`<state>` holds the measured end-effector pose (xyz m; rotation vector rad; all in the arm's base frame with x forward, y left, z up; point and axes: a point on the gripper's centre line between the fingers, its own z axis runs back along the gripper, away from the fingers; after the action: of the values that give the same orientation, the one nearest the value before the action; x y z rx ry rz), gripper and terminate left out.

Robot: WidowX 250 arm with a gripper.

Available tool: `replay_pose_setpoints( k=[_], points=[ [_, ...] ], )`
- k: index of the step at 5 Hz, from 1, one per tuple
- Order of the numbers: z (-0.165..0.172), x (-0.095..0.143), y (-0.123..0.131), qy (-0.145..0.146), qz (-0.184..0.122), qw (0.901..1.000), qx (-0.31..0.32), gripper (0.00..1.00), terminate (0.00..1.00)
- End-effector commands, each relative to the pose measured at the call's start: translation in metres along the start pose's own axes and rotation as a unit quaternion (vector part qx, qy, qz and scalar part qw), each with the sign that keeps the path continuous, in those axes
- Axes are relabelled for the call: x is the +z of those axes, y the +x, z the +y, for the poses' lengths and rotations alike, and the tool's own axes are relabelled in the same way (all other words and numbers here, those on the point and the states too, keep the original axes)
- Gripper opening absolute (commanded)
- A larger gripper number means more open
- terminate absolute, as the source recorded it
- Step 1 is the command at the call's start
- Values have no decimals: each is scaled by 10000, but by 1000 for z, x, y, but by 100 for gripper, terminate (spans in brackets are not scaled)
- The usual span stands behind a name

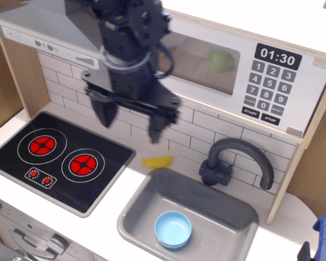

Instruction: Open microwave

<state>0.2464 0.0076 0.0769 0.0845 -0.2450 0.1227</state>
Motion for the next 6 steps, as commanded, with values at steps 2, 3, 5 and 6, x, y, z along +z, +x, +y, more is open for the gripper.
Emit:
replay_pose_setpoints(
  k=[2,3,5,6],
  points=[
    [61,-25,88,27,-574,9982,177,100,0],
    [60,-25,106,-282,-446,9985,152,100,0],
    [56,-20,119,-509,-639,9967,-28,100,0],
    [55,-19,121,-539,-762,9954,-209,100,0]
  ],
)
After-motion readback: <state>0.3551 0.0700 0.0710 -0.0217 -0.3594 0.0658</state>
